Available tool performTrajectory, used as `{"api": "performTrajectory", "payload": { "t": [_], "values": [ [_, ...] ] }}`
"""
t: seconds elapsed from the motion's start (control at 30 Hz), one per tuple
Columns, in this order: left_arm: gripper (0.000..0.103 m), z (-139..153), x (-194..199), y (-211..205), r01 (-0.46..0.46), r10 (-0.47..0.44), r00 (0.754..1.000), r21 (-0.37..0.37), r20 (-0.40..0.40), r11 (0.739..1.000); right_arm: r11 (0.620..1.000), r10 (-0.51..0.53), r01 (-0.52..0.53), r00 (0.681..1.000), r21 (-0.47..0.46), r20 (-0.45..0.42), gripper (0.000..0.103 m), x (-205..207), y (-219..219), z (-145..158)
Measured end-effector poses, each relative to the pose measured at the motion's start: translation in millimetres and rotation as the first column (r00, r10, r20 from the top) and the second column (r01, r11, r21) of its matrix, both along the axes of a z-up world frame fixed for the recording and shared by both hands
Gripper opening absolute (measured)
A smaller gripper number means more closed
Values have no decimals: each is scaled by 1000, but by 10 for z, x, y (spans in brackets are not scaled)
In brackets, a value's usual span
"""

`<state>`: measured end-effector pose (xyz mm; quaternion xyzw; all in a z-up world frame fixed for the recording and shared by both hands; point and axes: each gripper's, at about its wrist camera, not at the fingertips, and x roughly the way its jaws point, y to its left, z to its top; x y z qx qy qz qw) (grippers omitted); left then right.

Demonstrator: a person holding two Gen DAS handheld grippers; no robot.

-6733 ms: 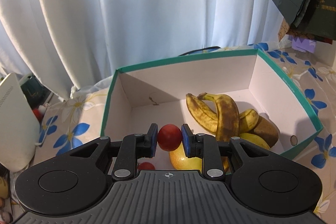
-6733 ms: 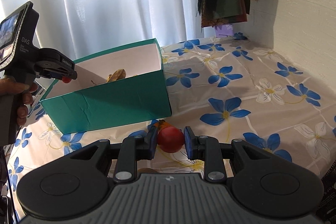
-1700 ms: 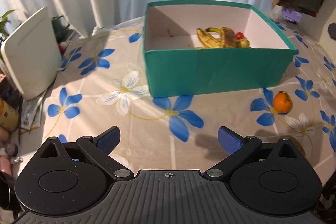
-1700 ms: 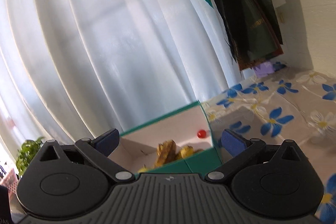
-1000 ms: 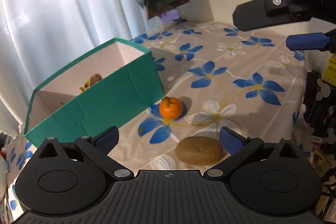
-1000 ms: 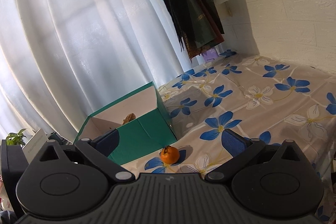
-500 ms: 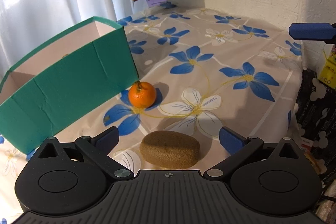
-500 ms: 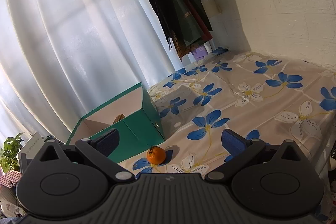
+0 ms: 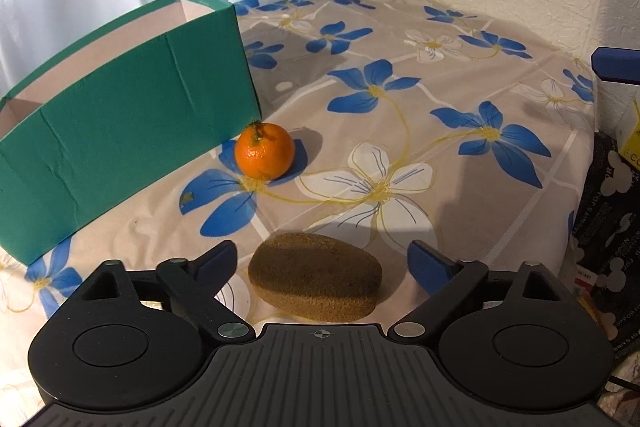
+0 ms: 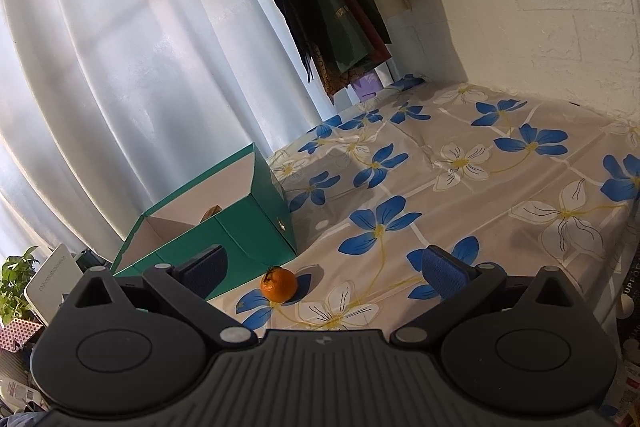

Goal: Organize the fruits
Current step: 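Move the left gripper to the brown kiwi while the right approaches the mandarin, then close the left gripper on the brown kiwi and lift it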

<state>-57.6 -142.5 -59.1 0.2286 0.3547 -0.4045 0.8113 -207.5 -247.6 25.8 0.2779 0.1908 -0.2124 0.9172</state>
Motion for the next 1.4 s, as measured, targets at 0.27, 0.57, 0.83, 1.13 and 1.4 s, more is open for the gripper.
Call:
{"api": "performTrajectory", "payload": {
  "t": [0.27,0.57,0.83,1.13,1.4],
  "values": [
    [82,-39,68,18,-19,19,999,9,-41,1000,1000,-11,11,1000,3,0,103,9,-19,2],
    [79,-34,91,39,-14,14,998,1,-63,1000,1000,1,-1,1000,1,-4,103,55,-1,11],
    [75,-16,92,58,-18,18,997,0,-70,1000,1000,-2,2,1000,1,-4,103,62,2,14],
    [74,-13,92,55,-17,17,997,0,-70,1000,1000,-1,1,1000,3,-7,103,72,3,13],
    [73,19,97,68,-27,27,998,2,-56,1000,1000,-1,1,1000,1,-13,103,76,1,8]
  ]
}}
